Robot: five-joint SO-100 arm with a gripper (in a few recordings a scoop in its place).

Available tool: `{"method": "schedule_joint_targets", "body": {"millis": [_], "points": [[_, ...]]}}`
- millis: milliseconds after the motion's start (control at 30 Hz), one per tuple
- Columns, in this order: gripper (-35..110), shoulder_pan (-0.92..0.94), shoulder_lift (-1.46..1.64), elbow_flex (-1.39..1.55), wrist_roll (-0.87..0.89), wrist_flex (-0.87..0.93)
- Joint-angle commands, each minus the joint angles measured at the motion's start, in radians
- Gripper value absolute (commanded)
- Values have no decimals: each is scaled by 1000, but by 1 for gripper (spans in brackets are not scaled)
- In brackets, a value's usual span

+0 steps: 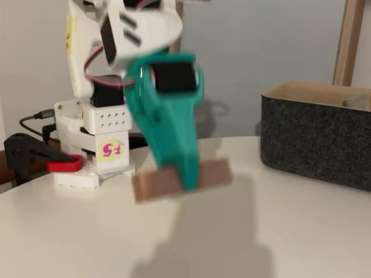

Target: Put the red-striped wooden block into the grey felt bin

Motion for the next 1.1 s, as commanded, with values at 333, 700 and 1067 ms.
{"method": "schedule_joint_targets", "body": {"millis": [333, 700, 1067], "points": [[0, -72, 268, -15, 32, -328], [2, -307, 291, -91, 25, -428], [3, -646, 230, -175, -20, -430]]}}
